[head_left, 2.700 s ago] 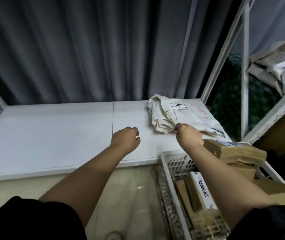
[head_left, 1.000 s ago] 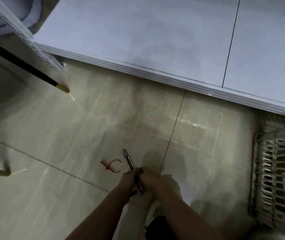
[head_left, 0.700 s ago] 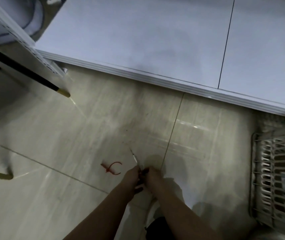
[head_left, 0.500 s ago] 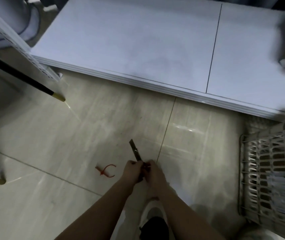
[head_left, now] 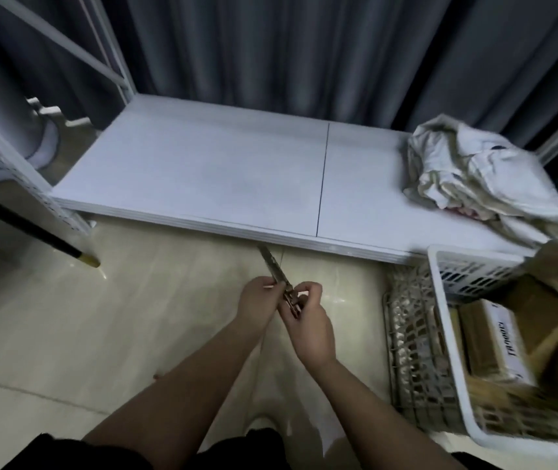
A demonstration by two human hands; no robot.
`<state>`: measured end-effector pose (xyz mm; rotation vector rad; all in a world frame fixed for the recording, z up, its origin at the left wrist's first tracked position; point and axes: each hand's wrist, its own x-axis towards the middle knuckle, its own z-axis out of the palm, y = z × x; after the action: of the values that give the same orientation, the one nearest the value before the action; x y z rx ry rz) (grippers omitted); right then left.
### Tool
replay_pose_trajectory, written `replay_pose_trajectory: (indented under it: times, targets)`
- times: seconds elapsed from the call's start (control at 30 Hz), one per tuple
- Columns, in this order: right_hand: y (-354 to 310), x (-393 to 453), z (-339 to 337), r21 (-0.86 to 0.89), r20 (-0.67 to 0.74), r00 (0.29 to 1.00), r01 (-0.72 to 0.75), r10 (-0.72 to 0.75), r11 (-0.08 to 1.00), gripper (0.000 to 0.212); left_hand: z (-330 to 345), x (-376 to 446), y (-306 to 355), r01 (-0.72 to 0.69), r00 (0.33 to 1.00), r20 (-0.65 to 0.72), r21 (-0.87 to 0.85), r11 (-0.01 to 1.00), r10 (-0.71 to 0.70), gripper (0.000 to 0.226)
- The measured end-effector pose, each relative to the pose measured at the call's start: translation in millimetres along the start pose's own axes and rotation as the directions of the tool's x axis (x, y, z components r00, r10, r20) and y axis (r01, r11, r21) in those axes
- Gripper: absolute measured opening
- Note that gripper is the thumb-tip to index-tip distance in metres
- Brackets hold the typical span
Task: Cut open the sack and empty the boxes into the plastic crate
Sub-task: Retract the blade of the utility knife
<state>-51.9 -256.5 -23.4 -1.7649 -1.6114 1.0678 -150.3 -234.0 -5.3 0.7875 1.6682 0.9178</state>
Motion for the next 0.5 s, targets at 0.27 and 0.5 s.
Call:
replay_pose_trajectory:
  times: [0.27,0.5]
  targets:
    - [-65,-21,-120,0.600,0.233,0.972,-0.171,0.034,0.782,0.011,30,-61,100,-0.192,0.959,0.196,-0.071,0.979,0.203,0.022]
    - [-63,-35,-193,0.747,0.227,0.974,-0.158,-0.024,0.646,0.040,72,-113,140,-0.352,0.858,0.345,-0.145,0.925,0.380,0.028]
